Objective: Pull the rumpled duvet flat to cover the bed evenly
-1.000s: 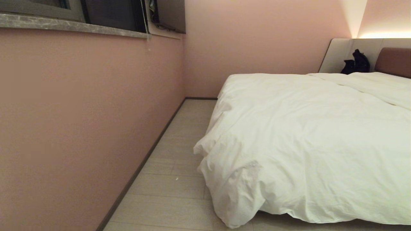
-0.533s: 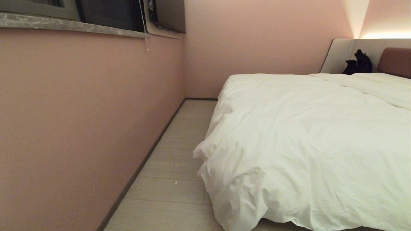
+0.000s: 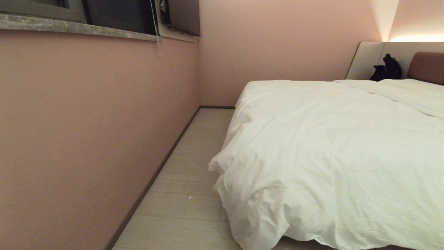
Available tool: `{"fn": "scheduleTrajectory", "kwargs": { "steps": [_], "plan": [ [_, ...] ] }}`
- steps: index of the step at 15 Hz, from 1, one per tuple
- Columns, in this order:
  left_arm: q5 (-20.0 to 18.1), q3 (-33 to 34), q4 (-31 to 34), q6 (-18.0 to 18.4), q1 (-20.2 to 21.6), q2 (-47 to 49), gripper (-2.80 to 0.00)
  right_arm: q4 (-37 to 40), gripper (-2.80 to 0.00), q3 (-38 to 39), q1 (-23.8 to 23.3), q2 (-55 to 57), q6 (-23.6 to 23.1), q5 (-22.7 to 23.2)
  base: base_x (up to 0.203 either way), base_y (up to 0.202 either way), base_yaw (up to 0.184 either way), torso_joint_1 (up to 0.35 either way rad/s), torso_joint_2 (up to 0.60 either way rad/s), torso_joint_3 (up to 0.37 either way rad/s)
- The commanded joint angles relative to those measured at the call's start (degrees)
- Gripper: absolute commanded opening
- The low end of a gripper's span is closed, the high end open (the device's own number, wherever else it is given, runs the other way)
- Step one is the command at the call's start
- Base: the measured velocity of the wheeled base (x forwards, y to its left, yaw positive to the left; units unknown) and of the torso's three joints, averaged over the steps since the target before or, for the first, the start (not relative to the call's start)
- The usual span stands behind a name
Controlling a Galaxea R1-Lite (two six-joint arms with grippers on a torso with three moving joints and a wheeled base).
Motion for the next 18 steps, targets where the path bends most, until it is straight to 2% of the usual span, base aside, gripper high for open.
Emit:
{"fn": "scheduleTrajectory", "kwargs": {
  "steps": [1,18],
  "plan": [
    [0.00,0.00,0.03,0.07,0.02,0.00,-2.80,-0.01,-2.80,0.00,0.02,0.07,0.00,0.02,0.000,0.000,0.000,0.000,0.00,0.000],
    [0.00,0.00,0.03,-0.01,0.02,0.00,-2.80,-0.01,-2.80,0.00,0.02,-0.02,0.52,-0.59,0.000,0.000,0.000,0.000,0.00,0.000]
  ]
}}
